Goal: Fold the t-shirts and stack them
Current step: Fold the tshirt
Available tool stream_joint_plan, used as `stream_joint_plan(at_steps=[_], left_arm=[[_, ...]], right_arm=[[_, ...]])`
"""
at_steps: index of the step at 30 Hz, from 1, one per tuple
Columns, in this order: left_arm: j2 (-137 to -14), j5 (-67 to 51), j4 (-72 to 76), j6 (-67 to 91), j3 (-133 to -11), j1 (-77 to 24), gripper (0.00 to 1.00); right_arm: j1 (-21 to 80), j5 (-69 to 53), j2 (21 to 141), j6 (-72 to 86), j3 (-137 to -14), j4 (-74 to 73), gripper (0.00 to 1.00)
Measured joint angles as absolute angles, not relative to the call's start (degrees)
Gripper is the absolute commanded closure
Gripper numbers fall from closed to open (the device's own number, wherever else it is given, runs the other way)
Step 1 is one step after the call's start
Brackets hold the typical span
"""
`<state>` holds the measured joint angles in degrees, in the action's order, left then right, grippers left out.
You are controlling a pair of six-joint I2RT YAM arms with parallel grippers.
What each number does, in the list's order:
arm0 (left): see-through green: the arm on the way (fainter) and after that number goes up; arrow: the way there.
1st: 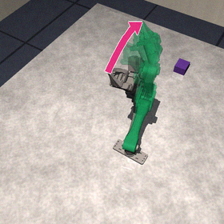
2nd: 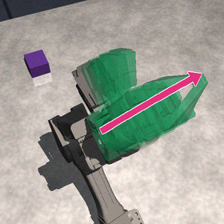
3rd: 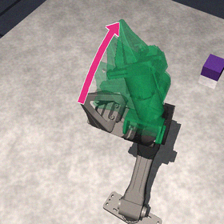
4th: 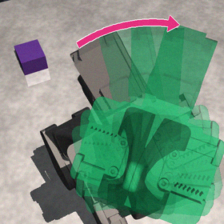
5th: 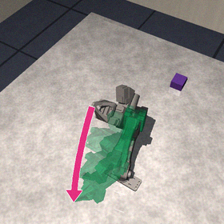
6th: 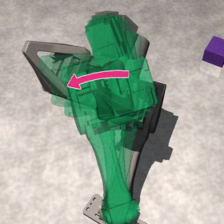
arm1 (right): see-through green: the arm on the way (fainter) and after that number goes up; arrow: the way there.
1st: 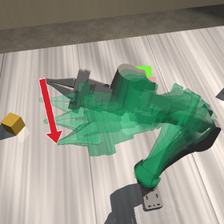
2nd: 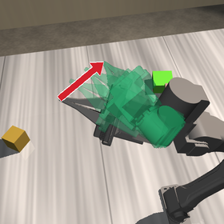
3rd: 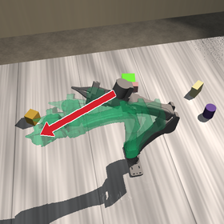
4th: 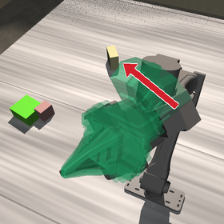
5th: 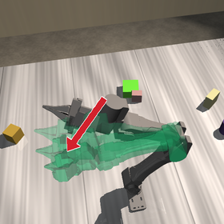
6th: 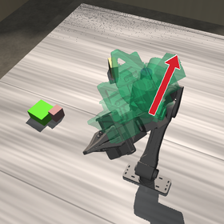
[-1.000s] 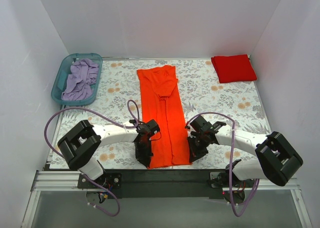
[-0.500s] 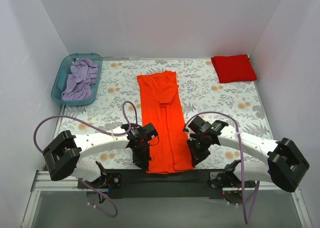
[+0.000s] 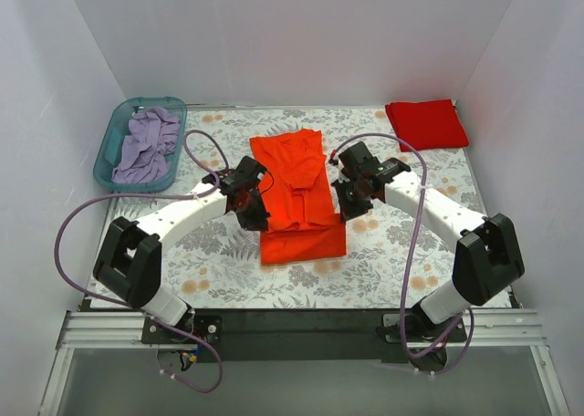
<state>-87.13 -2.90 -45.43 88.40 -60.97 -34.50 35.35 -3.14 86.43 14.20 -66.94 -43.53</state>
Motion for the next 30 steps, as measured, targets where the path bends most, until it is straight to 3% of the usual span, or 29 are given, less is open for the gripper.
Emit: stream_joint_plan(at_steps=[13, 28, 30], left_arm=[[-97.5, 3.4, -38.1, 80.7, -70.9, -28.0, 1.0], [-104.3, 4.1, -32.0, 78.5, -72.4, -25.3, 1.0], [-105.7, 4.1, -31.4, 78.2, -72.6, -25.3, 0.99]], right_arm=[[30.1, -3.0, 96.7, 8.4, -77.0, -40.0, 0.99], [27.6, -4.4, 105.5, 6.2, -81.8, -34.8, 0.99], [27.4, -4.5, 106.8, 6.1, -81.8, -34.1, 0.94]])
